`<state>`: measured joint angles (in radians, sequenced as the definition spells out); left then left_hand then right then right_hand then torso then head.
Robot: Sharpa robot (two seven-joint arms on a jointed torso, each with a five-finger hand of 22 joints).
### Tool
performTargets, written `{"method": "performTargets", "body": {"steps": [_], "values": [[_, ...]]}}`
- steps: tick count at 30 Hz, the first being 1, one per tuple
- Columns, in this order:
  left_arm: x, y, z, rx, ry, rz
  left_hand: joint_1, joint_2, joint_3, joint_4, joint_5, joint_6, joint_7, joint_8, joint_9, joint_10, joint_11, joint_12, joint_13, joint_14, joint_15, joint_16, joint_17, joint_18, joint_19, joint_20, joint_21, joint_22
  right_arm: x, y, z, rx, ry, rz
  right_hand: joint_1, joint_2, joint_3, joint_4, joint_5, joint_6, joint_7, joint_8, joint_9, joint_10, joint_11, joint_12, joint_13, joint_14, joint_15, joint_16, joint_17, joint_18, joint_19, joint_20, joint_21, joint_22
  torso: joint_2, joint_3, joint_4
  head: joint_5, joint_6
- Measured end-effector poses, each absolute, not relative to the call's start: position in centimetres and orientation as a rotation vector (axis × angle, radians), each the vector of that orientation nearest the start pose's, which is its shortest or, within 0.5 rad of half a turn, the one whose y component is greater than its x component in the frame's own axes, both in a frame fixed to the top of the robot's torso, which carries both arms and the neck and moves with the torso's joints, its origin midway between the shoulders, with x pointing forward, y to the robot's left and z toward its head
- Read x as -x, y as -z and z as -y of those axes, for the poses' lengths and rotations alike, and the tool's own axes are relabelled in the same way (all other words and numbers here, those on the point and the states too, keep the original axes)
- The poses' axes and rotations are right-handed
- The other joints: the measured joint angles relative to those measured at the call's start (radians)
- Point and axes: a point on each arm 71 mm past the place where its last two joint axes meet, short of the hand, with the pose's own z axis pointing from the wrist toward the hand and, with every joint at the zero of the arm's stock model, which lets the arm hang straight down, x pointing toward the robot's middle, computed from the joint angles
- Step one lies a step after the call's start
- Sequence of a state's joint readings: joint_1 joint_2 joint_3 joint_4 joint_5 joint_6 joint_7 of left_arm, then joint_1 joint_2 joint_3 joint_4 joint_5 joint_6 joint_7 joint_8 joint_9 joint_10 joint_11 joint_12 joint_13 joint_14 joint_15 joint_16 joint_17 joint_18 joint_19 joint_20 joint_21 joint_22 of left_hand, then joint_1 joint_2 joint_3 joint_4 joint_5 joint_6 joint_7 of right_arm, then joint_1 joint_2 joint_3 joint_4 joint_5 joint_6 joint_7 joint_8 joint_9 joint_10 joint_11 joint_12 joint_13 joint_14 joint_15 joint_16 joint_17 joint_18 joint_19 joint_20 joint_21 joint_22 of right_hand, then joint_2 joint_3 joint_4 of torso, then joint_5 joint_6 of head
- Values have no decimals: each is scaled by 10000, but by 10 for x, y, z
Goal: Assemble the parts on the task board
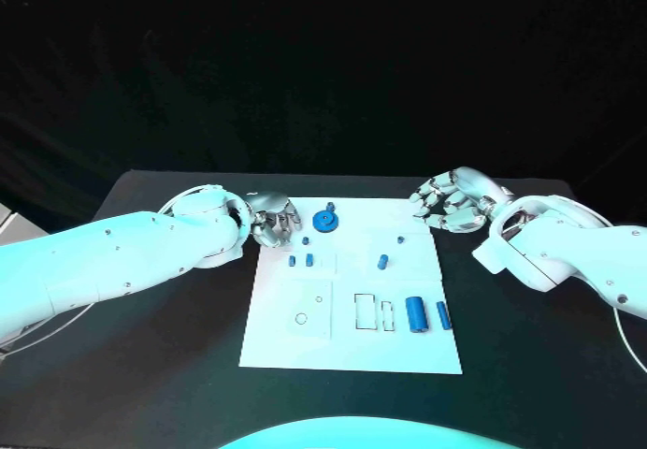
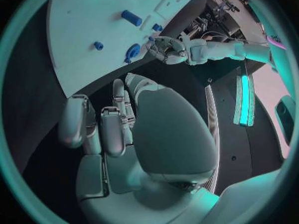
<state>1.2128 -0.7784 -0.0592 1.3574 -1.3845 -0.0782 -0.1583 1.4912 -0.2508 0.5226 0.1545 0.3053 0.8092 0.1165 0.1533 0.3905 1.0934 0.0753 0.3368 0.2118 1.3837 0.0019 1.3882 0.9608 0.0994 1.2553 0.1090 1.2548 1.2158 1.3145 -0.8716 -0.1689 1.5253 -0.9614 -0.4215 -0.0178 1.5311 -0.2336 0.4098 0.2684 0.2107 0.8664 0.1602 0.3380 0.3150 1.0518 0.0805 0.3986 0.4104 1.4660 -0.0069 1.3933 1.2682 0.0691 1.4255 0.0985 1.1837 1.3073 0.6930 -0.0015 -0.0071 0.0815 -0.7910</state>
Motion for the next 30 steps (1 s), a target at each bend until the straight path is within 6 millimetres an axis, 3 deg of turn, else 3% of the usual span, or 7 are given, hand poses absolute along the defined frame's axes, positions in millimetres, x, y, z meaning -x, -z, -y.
{"method": "performTargets", "body": {"steps": [3,7,10,11,13,18,30], "values": [[-515,208,-232,-416,5317,-19186,19,19,87,-87,0,789,206,452,93,5,-5,17,125,-314,-4,-236,-545,3,-428,-36,-455,-484,-492,174,218,-1920,-8120,-16817,-63,-104,323,-136,-119,249,-43,-92,-51,169,1,-632,-636,-14,14,0,0,-1,0,0,3,0,0,1,-7,-73,33],[-517,201,-247,800,6042,-19030,-7,-7,17,-296,0,1116,299,643,161,-21,-18,325,391,-829,31,-620,-1193,329,-1402,-40,-1449,-1472,-492,173,212,-459,-7544,-16699,-198,-285,446,-207,-308,396,-106,-151,-71,179,10,-1120,-1101,8,37,0,0,0,0,0,3,0,-3,1,-10,-190,87],[-516,194,-260,2000,6946,-18935,-155,-155,-4,-327,0,1014,398,643,138,-440,108,429,547,-1836,142,-1419,-2657,715,-2641,43,-2747,-2686,-493,174,207,722,-6931,-16618,-180,-407,526,-285,-425,529,-193,-155,-71,187,17,-1398,-1403,8,36,0,0,0,0,0,3,0,-1,1,-6,-267,129],[-515,193,-263,2432,7321,-18901,-170,-166,55,-386,0,988,424,643,128,-694,184,418,554,-2548,199,-2101,-3698,732,-3075,98,-3250,-3085,-493,174,204,1137,-6697,-16591,-256,-483,526,-286,-522,598,-243,-205,-71,177,7,-1558,-1556,8,36,0,0,1,-1,0,3,-1,-1,1,0,-292,142],[-514,191,-267,3076,7961,-18826,-206,-126,122,-508,0,949,463,643,127,-1023,300,306,491,-3074,289,-2805,-4306,733,-3371,176,-3658,-3352,-494,175,200,1736,-6317,-16564,-256,-483,496,-316,-577,646,-260,-207,-78,113,-56,-1710,-1719,7,36,0,-30,1,21,-21,2,0,-1,0,7,-323,157],[-510,184,-272,4979,10061,-18278,-18,62,287,-783,0,907,577,643,93,-1232,409,263,341,-3369,376,-3628,-4743,732,-3566,214,-3852,-3455,-495,181,192,3008,-5383,-16519,-296,-523,460,-351,-577,686,-301,-266,-83,79,-90,-1915,-1966,7,35,-60,-97,1,36,-36,-54,-1,0,-8,25,-371,167],[-504,172,-276,7738,13250,-16550,-43,142,277,-829,0,898,586,642,78,-1152,410,263,340,-3368,376,-3699,-4787,726,-3566,214,-3852,-3404,-494,197,176,4215,-4381,-16624,-296,-523,442,-369,-537,785,-395,-305,-54,135,-106,-2179,-2313,6,34,-102,-171,2,71,-72,-54,7,1,-24,26,-365,147]]}}
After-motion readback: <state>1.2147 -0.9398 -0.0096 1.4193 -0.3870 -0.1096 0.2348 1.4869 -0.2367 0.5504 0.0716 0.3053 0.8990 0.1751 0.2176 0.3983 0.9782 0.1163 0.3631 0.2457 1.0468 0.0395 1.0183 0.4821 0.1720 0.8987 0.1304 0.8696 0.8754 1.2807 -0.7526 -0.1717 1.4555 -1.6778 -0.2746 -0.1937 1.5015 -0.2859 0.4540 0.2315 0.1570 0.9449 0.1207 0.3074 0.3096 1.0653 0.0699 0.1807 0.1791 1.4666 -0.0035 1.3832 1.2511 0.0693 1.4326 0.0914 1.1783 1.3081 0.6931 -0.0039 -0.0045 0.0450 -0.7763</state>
